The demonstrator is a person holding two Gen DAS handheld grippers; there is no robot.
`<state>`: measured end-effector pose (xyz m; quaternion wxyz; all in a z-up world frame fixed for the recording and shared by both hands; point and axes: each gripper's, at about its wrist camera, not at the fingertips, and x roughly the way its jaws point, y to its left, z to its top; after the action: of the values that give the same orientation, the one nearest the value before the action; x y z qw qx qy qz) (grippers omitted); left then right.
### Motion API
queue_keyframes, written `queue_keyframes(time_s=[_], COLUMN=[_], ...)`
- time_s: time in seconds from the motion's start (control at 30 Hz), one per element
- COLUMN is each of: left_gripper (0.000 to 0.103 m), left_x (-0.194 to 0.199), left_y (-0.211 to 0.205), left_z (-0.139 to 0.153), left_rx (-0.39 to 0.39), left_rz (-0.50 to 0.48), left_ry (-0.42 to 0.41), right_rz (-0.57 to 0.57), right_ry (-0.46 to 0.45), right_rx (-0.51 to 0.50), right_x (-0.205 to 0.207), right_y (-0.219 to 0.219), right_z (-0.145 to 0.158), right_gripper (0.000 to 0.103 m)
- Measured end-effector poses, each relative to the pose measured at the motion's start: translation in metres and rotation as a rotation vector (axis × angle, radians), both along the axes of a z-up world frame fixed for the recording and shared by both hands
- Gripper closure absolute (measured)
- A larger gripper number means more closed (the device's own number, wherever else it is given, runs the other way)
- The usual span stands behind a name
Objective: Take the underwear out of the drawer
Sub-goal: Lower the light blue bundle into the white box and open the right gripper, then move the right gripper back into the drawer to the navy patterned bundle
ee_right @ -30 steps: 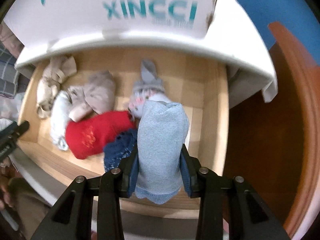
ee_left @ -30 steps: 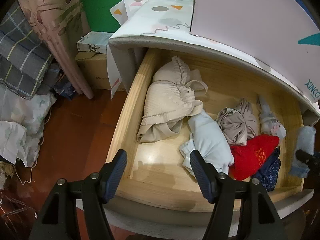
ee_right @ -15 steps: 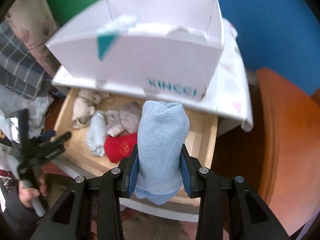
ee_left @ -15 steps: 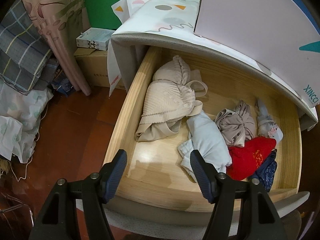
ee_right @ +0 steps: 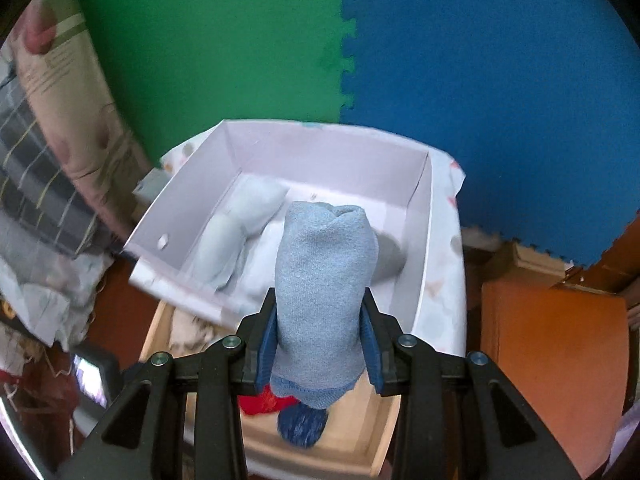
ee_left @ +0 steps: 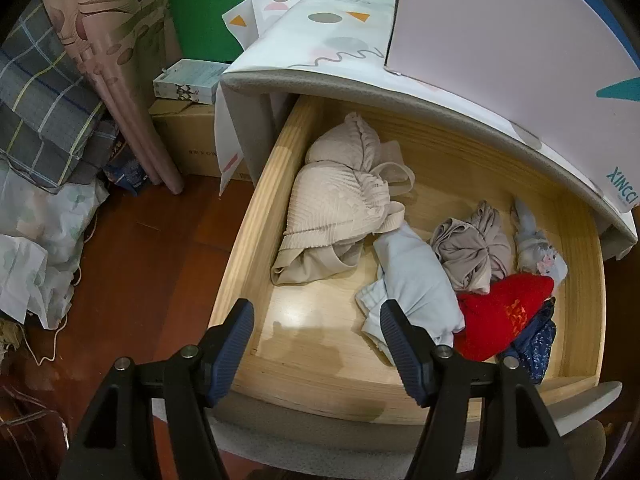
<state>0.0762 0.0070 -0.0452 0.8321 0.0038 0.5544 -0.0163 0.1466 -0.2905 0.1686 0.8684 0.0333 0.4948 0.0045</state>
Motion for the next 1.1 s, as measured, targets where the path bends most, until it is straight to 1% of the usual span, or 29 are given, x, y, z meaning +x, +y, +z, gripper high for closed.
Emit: queue_keyframes(time_s=[0.13, 0.23, 0.37, 0.5, 0.73, 0.83, 0.9, 0.93, 1.0, 1.1], left_gripper=[0.036, 0.036, 0.036, 0.036, 0.036, 0.036, 0.036, 0.036, 0.036, 0.036], left_x=[0.000, 0.000, 0.000, 0.000, -0.001, -0.001, -0.001, -0.001, -0.001, -0.001], left_y=[-0.001, -0.002, -0.003, -0.005, -0.004, -0.004, -0.004, -0.004, -0.003, -0.003], left_z=[0.000, 0.000, 0.000, -0.001, -0.001, -0.001, -0.001, -0.001, -0.002, -0.003], left_rx=[0.007, 0.011, 0.018, 0.027, 0.032, 0.030, 0.031, 0.028, 0.028, 0.033], left_rz=[0.000, -0.004, -0.007, -0.018, -0.021, -0.021, -0.021, -0.022, -0.021, -0.023], left_ry=[-0.002, 0.000, -0.001, -0.001, 0.001, -0.001, 0.000, 0.001, 0.005, 0.013], right_rz=[-0.019, -0.032, -0.042, -0.045, -0.055, -0.056, -0.056, -0.058, -0.051, -0.018], right_ry=[0.033, 0.076, 0.127, 0.160, 0.192, 0.180, 0.153, 0.137, 0.106, 0.090], right_rx=[-0.022, -0.039, -0.042, -0.040, -0.030, -0.030, -0.024, -0.023, -0.013, 0.016], right_x=[0.030, 0.052, 0.069, 0.076, 0.079, 0.077, 0.073, 0.069, 0.060, 0.040], right_y=[-0.003, -0.005, -0.005, -0.002, -0.001, -0.001, -0.002, -0.003, -0.004, -0.003], right_z=[-0.012, -0.031, -0.056, -0.075, -0.096, -0.092, -0.082, -0.075, -0.059, -0.040], right_gripper=[0.069, 0.069, 0.068, 0.068, 0.064, 0.059, 0.050, 0.049, 0.047, 0.047])
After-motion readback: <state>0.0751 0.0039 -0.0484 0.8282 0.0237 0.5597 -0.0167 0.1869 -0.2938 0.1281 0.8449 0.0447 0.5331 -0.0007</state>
